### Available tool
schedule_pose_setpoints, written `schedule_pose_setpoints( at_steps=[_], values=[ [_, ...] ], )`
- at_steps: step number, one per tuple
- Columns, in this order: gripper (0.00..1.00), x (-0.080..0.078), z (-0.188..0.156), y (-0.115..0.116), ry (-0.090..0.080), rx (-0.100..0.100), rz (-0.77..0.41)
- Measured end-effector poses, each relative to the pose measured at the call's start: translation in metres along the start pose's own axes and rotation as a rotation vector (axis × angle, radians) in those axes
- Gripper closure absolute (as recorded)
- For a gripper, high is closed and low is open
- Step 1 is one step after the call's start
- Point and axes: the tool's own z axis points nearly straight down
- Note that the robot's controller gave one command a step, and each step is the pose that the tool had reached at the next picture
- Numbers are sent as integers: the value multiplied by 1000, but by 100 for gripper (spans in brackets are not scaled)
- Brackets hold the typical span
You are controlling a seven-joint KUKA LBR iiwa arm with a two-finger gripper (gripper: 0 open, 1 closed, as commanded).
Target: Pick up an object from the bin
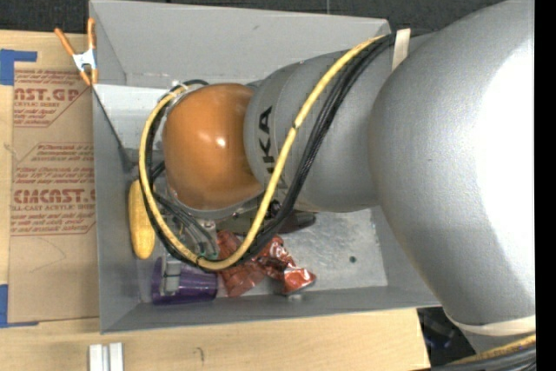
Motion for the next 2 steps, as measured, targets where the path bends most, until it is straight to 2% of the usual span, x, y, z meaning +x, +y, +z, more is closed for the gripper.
schedule_pose_setpoints(
  at_steps=[1,2],
  values=[
    [0,-2,-4,-1,-7,-2,2],
    [0,-4,9,-34,-10,-4,-206]
  ],
)
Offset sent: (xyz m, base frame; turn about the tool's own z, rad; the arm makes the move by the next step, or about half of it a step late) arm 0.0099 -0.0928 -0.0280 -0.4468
